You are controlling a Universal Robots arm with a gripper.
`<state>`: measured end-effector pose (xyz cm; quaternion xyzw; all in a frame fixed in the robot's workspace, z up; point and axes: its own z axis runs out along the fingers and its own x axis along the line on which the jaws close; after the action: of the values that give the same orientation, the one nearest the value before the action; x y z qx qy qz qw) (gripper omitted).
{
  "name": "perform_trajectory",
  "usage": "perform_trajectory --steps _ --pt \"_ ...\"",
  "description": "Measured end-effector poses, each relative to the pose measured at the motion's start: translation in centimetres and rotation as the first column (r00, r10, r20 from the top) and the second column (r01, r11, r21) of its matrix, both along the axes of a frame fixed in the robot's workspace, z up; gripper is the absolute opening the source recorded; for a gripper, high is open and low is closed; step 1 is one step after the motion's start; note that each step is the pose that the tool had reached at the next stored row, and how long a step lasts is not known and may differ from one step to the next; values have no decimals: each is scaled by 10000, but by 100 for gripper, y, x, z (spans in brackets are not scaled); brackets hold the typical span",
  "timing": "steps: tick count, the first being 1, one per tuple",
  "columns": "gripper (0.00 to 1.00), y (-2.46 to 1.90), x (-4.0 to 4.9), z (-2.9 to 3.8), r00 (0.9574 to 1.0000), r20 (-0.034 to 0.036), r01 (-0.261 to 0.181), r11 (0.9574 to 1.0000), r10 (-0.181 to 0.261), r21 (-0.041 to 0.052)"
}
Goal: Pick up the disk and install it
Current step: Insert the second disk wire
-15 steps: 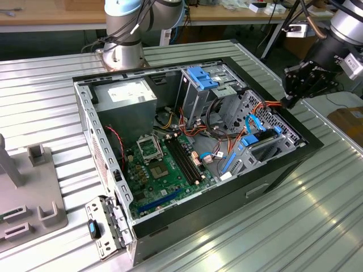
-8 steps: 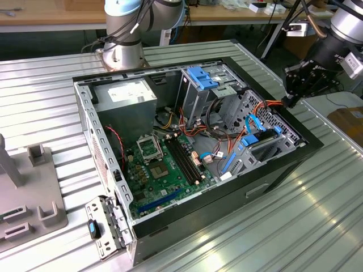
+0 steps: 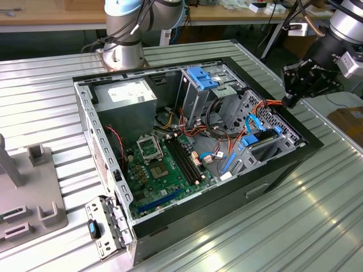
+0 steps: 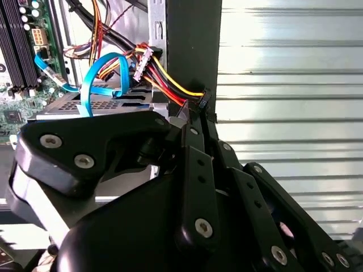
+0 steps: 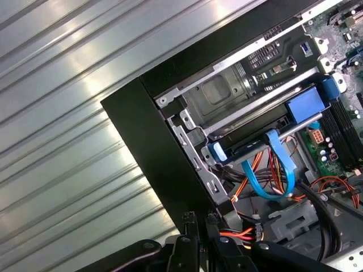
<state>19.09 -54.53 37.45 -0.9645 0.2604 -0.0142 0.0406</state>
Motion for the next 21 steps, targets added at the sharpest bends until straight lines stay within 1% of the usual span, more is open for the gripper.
perform_trajectory --steps 4,9,12,13,15,17,21 --pt "16 -1 -61 -1 10000 0 82 10000 -82 2" --pt "16 -1 -163 -1 9999 4 115 9999 -115 3" --pt "16 -1 -255 -1 9999 15 120 9999 -120 4" --pt "16 -1 -299 -1 9999 25 121 9999 -121 6" --pt "16 -1 -346 -1 9999 35 120 9999 -120 8" --pt "16 -1 -440 -2 9999 54 121 9999 -121 11" --pt "16 -2 -538 -1 9999 64 148 9999 -148 11"
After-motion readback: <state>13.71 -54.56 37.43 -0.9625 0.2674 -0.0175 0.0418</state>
